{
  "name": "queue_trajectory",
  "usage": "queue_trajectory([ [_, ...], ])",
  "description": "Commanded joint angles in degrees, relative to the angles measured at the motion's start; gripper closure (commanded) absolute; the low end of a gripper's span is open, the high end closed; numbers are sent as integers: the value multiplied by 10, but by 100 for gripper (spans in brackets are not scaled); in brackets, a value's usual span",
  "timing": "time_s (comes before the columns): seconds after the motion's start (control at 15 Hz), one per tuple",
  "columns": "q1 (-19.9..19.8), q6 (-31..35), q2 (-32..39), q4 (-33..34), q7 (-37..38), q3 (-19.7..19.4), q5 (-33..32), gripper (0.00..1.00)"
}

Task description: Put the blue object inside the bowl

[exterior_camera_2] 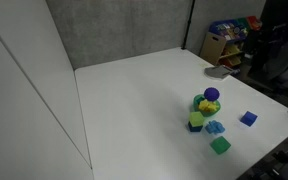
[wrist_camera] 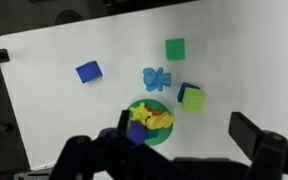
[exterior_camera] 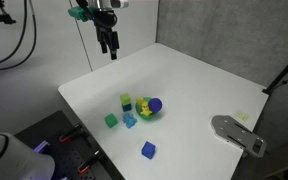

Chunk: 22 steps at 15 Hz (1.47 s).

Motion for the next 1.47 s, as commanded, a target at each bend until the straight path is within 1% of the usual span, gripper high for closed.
queue_trajectory([
  [0.0, 11, -1, 0, 1, 2, -11, -2, 0],
  [0.13, 10, -1, 1, 3, 9, -10, -4, 0],
  [0.4, 6, 32, 15, 1, 19, -17, -6, 0],
  [0.67, 2, 76, 37, -9, 15, -36, 4, 0],
  [0.87, 0, 109, 63, -20, 7, -54, 24, 0],
  [1.2, -2, 192, 117, -55, -11, -81, 78, 0],
  [1.4, 0, 260, 158, -80, -12, -88, 100, 0],
])
